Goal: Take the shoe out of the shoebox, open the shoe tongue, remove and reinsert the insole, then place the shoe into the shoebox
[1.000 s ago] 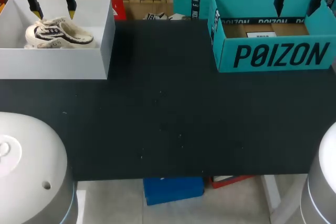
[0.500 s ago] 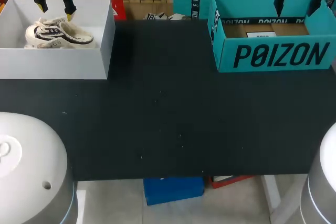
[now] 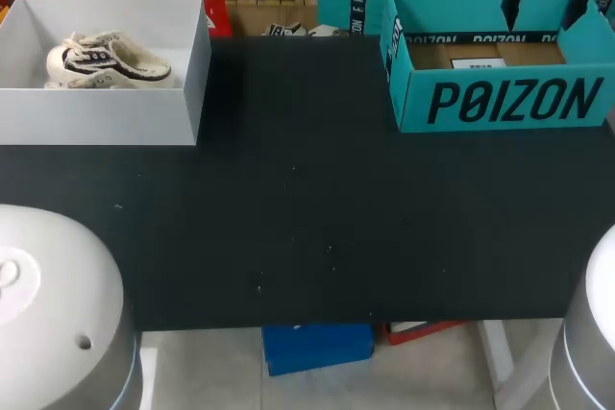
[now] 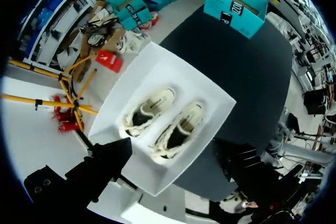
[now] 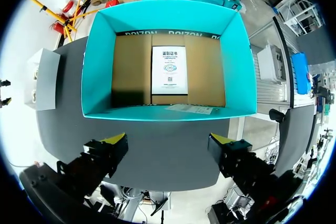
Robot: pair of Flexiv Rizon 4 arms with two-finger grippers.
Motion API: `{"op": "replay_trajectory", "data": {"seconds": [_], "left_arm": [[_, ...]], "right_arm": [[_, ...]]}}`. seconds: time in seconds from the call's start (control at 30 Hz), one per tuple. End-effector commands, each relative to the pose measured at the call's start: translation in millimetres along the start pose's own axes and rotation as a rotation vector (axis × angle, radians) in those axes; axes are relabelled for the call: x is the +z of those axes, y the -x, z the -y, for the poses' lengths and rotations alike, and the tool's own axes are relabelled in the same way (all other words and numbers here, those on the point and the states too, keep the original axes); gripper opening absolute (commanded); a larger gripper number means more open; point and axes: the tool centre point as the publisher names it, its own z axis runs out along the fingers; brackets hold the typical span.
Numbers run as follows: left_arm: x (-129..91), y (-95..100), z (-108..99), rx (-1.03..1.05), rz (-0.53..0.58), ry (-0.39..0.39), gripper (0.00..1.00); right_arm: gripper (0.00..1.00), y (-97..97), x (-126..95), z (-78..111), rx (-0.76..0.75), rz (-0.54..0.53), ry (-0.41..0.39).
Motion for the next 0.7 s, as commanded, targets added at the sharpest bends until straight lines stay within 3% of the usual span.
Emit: {"op": "replay_trajectory", "data": {"seconds": [0.03,0.1,0.7], "left_arm": [[-45,27.3,7,0.995,-0.16,-0.073,1.0],[-62,31.8,7,1.006,-0.091,-0.076,1.0],[-62,31.8,7,1.006,-0.091,-0.076,1.0]], "right_arm": [[1.0,-0.2,0,-0.5,0.0,0.0,-0.001],[1.0,-0.2,0,-0.5,0.0,0.0,-0.001],[1.0,-0.2,0,-0.5,0.0,0.0,-0.001]]}}
